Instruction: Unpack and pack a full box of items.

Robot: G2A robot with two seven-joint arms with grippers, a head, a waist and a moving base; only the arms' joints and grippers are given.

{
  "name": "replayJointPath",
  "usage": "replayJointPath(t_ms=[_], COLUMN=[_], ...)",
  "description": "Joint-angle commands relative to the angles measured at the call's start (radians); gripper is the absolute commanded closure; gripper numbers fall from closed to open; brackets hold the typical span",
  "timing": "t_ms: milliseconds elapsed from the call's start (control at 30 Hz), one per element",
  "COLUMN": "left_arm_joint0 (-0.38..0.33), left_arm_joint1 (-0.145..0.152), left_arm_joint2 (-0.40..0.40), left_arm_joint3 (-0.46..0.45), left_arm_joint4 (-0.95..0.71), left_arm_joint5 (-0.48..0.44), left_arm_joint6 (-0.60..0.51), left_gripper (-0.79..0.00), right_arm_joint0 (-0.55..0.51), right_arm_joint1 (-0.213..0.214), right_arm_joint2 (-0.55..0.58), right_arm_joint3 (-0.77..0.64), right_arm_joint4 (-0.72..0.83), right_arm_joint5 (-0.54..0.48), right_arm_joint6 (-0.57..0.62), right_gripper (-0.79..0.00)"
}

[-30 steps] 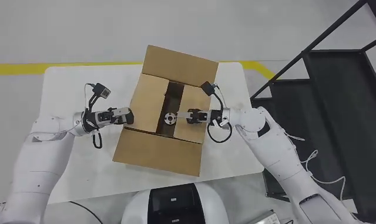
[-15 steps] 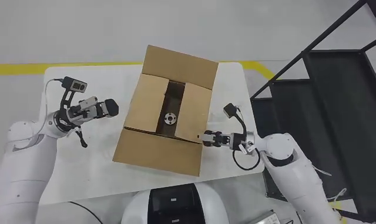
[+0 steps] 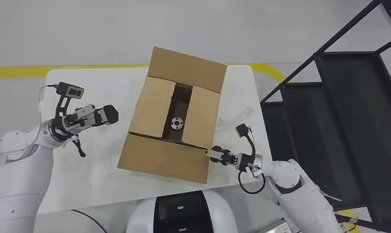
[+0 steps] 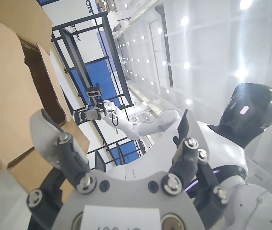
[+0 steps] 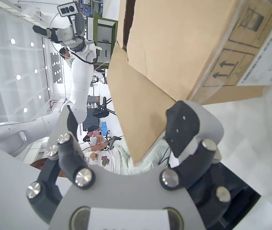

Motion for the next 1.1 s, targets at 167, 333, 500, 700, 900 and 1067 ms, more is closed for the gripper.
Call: replayJointPath(t_ms=[167, 333, 500, 700, 900, 1067], left_arm_joint0=[0.012, 0.018, 0.023, 0.040, 0.050, 0.055], left_arm_joint1=[-0.001, 0.002, 0.004, 0.006, 0.007, 0.003], left_arm_joint2=[-0.002, -0.013, -0.028, -0.041, -0.015, 0.045], left_arm_joint3=[-0.004, -0.006, -0.005, -0.025, -0.069, -0.109], left_arm_joint4=[-0.012, -0.007, -0.012, -0.015, 0.014, 0.051], left_arm_joint5=[-0.007, -0.010, -0.014, -0.011, 0.016, 0.050], left_arm_joint6=[0.007, 0.010, 0.014, 0.011, -0.016, -0.050], left_gripper=[-0.785, -0.785, -0.785, -0.785, -0.785, -0.785], right_arm_joint0=[0.003, 0.032, 0.070, 0.081, 0.112, 0.206], right_arm_joint1=[0.002, -0.006, -0.009, -0.003, 0.002, -0.006], right_arm_joint2=[-0.061, -0.135, -0.136, -0.089, -0.029, -0.047], right_arm_joint3=[0.010, -0.005, 0.037, 0.037, 0.049, 0.133], right_arm_joint4=[-0.023, 0.058, 0.248, 0.386, 0.431, 0.378], right_arm_joint5=[0.084, 0.040, -0.042, -0.105, -0.164, -0.154], right_arm_joint6=[0.071, 0.118, 0.166, 0.212, 0.210, 0.125], right_gripper=[-0.785, -0.785, -0.785, -0.785, -0.785, -0.785])
